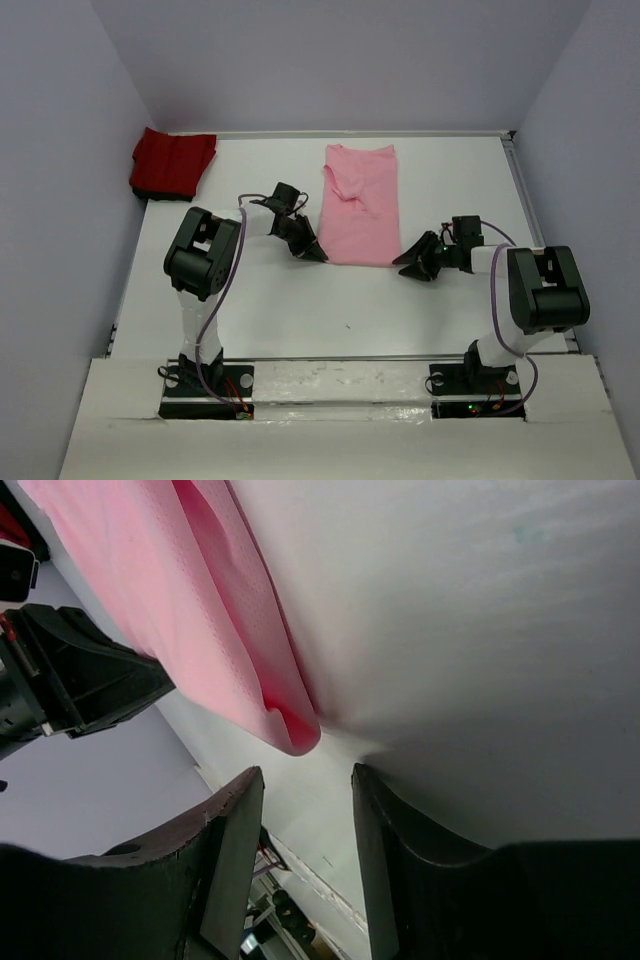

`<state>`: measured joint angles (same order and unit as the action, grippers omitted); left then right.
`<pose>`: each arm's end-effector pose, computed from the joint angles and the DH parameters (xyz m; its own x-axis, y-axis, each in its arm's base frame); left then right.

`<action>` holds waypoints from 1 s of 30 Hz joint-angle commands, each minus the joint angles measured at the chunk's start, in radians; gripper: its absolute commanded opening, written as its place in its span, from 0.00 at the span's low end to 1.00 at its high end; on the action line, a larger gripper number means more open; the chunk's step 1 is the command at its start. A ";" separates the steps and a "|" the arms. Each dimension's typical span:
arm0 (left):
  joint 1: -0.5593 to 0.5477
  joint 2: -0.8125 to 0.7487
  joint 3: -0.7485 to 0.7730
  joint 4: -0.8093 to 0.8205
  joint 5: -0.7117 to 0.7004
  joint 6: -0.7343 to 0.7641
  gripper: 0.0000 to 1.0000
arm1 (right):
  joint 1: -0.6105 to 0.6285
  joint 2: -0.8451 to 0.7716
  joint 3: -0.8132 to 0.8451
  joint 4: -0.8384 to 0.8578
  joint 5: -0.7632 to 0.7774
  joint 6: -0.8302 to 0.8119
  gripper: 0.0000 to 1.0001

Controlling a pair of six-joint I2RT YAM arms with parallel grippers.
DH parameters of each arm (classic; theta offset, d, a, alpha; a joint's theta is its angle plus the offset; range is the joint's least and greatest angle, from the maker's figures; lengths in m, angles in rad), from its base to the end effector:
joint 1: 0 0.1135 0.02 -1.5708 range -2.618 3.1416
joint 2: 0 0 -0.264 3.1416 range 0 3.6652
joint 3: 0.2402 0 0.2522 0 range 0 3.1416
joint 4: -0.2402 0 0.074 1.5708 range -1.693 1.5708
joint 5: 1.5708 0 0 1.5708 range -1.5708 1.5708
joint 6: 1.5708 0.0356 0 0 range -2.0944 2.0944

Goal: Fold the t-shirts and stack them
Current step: Grab one side of the 2/3 rectangular tshirt with both arms

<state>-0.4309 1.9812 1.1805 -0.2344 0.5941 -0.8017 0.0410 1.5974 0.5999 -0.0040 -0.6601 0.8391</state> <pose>0.3476 -0.1817 0.1325 -0.9786 -0.2054 -0.0091 -0.1401 0.6987 -0.7015 0.2642 0.0327 0.1181 -0.8321 0.5541 0.0241 0.3839 0.5440 0.7461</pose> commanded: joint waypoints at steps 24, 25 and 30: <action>0.000 -0.002 0.004 -0.046 -0.060 0.025 0.08 | 0.060 0.079 0.058 0.045 0.143 -0.021 0.32; 0.000 -0.002 0.004 -0.045 -0.059 0.025 0.08 | 0.060 0.079 0.060 0.039 0.145 -0.023 0.27; 0.001 0.002 0.004 -0.045 -0.059 0.025 0.08 | 0.060 0.072 0.073 0.010 0.155 -0.034 0.18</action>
<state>-0.4309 1.9812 1.1805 -0.2356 0.5941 -0.8009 0.0929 1.6573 0.6476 0.0448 -0.5827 0.8398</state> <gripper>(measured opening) 0.123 0.189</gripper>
